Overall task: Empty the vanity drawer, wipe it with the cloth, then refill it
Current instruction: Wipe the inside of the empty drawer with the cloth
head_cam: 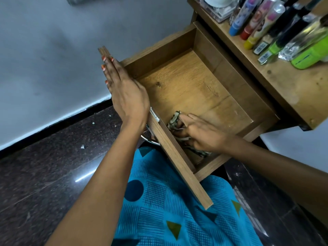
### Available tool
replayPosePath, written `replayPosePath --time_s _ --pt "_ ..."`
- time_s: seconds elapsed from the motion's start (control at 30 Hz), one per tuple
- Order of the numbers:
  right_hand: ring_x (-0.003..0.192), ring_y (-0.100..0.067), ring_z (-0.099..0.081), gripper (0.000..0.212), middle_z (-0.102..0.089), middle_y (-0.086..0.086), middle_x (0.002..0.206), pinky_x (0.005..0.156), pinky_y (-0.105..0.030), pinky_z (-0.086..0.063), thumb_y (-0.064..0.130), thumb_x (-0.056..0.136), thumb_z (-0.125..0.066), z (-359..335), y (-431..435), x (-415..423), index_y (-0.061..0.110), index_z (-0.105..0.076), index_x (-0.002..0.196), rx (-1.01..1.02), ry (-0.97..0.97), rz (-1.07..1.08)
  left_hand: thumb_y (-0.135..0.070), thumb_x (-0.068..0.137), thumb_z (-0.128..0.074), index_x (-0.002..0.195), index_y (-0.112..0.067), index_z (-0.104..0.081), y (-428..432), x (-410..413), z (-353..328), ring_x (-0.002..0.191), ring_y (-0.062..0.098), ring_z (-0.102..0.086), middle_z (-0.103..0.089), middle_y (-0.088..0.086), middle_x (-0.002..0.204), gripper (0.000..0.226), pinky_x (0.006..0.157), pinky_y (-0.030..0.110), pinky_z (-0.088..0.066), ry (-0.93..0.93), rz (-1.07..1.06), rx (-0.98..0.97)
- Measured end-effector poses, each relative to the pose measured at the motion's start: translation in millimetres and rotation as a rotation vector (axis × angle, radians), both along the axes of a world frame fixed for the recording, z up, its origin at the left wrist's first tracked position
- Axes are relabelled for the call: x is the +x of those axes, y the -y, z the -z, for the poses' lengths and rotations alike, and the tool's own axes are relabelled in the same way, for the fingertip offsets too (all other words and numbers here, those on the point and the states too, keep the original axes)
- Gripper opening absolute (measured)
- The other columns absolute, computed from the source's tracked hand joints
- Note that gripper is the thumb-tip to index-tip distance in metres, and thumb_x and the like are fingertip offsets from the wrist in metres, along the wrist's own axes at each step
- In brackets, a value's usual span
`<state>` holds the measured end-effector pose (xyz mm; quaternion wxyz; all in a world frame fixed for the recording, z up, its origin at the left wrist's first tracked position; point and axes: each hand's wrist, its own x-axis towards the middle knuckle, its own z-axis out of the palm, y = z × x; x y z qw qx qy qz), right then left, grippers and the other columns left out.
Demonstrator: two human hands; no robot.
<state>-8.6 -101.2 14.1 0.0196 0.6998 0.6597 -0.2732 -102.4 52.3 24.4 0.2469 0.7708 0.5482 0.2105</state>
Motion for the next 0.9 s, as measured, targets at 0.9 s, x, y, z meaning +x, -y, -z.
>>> replayPosePath --time_s 0.9 --pt "0.133 -0.027 -0.027 0.037 -0.024 -0.013 0.144 0.112 -0.03 -0.023 0.002 0.083 -0.049 6 -37 -15 0.006 -0.058 0.119 0.14 0.074 0.153 -0.005 0.095 -0.028 0.146 -0.004 -0.002 0 2 0 0.145 0.024 0.002 0.002 0.012 0.157 0.058 0.12 0.036 -0.013 0.022 -0.006 -0.02"
